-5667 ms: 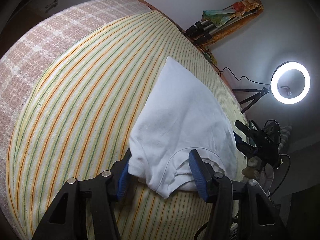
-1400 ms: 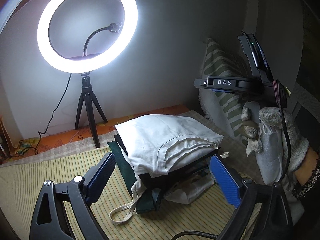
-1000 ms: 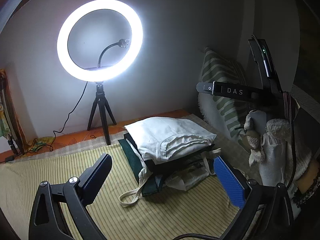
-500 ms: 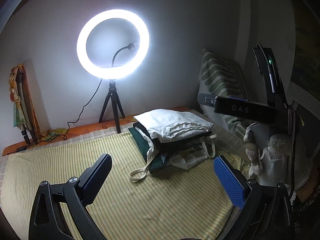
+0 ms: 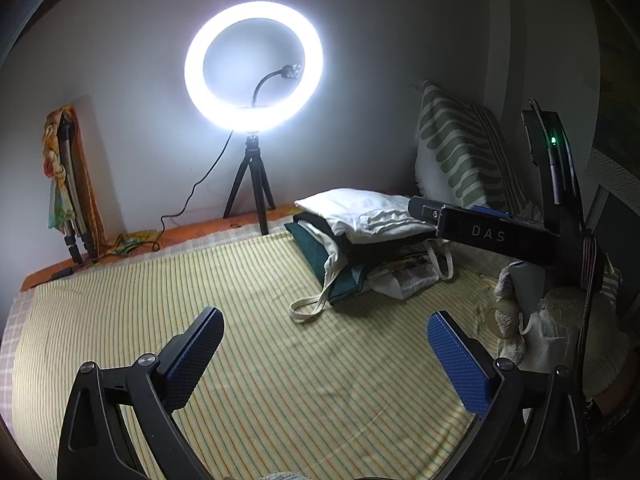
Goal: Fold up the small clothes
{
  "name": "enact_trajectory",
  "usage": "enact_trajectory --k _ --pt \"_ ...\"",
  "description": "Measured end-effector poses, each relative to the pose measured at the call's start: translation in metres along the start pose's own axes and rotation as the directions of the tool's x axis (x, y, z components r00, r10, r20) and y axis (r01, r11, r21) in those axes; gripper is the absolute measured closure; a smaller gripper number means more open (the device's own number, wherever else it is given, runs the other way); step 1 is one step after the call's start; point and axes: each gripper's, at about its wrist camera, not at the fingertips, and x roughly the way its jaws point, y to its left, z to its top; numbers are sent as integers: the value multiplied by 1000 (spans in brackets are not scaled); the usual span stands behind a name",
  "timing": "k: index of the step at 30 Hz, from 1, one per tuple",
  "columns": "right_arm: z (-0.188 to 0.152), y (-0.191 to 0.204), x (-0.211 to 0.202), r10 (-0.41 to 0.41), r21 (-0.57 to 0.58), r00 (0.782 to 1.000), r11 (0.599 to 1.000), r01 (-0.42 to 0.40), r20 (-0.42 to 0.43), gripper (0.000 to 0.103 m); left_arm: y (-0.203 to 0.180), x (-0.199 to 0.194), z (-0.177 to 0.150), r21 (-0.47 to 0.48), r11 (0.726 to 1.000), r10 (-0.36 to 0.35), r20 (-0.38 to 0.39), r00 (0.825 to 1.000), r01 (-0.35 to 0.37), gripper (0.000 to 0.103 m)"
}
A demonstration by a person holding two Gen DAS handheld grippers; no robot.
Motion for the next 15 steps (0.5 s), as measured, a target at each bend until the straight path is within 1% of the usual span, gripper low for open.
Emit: enact_trajectory --k 6,10,15 --pt "-9 4 8 -11 18 1000 1000 11 0 0 7 9 -13 -18 1000 20 -33 999 -21 0" --pt "-11 5 10 -9 15 1000 1000 9 4 0 9 15 -19 -27 999 29 -74 997 -31 0" --pt "-15 7 13 -2 21 1000 1000 2 2 0 9 15 -23 -22 999 38 -78 996 -40 0"
